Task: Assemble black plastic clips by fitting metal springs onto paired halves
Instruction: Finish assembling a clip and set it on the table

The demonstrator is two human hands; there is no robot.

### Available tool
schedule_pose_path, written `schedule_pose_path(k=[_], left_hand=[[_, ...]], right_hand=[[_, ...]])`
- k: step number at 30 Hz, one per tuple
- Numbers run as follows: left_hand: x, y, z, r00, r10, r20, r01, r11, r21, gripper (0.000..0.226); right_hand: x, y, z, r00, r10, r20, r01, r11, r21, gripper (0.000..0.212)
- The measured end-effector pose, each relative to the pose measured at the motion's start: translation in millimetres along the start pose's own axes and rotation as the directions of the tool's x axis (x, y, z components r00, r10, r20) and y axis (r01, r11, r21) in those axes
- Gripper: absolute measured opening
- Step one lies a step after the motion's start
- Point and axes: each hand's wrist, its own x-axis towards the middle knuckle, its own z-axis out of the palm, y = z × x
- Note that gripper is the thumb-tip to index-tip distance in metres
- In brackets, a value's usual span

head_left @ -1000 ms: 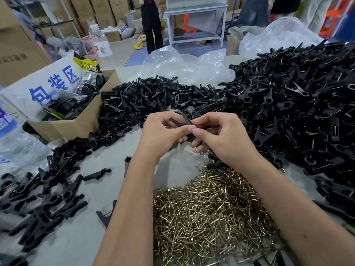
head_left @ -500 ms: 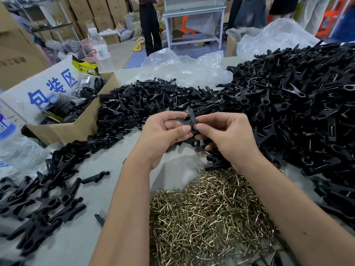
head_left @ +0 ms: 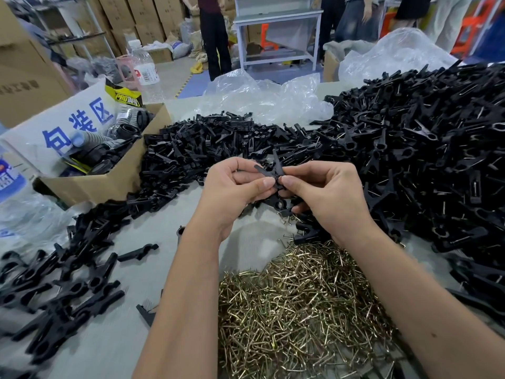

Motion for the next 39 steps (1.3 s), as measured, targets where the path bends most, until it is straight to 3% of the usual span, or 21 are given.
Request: schedule_pose_path(k=[4, 13, 20, 25, 33, 37, 39], left_hand=[[0.5, 0.1, 1.4, 1.000, -0.018, -0.006, 0.017, 0.999, -0.040, 0.024], [0.9, -0.6, 0.1, 1.000, -0.013, -0.016, 0.012, 0.996, -0.090, 0.023], [1.4, -2.2, -1.2, 1.000, 0.008, 0.011, -0.008, 1.000, -0.011, 0.021], [1.0, -1.2, 0.5, 1.000, 0.005, -0.003, -0.005, 0.999, -0.047, 0.020], [4.4, 0.4, 14.0, 0.985, -0.097, -0.140, 0.071, 0.982, -0.177, 0.017], [6.2, 0.7, 15.1, 0.986, -0.121, -0.113, 0.103, 0.982, -0.158, 0.015], [5.4, 1.8, 13.6, 0.989, -0.123, -0.080, 0.114, 0.987, -0.110, 0.024]], right_hand=[[-0.5, 1.6, 3.1, 0.999, 0.006, -0.041, -0.003, 0.998, 0.070, 0.010], [0.3, 1.9, 0.6, 0.999, -0.022, -0.024, 0.022, 1.000, 0.009, 0.011], [-0.9, 1.7, 2.8, 0.999, -0.037, -0.020, 0.037, 0.999, -0.002, 0.012], [-1.6, 1.3, 2.4, 0.998, -0.057, -0.021, 0.056, 0.997, -0.051, 0.010], [-4.8, -0.1, 5.2, 0.980, -0.179, -0.087, 0.158, 0.965, -0.209, 0.011], [-4.2, 1.1, 3.6, 0.981, -0.181, -0.069, 0.159, 0.957, -0.241, 0.014], [-4.0, 1.0, 2.3, 0.979, -0.198, -0.057, 0.175, 0.946, -0.273, 0.016]])
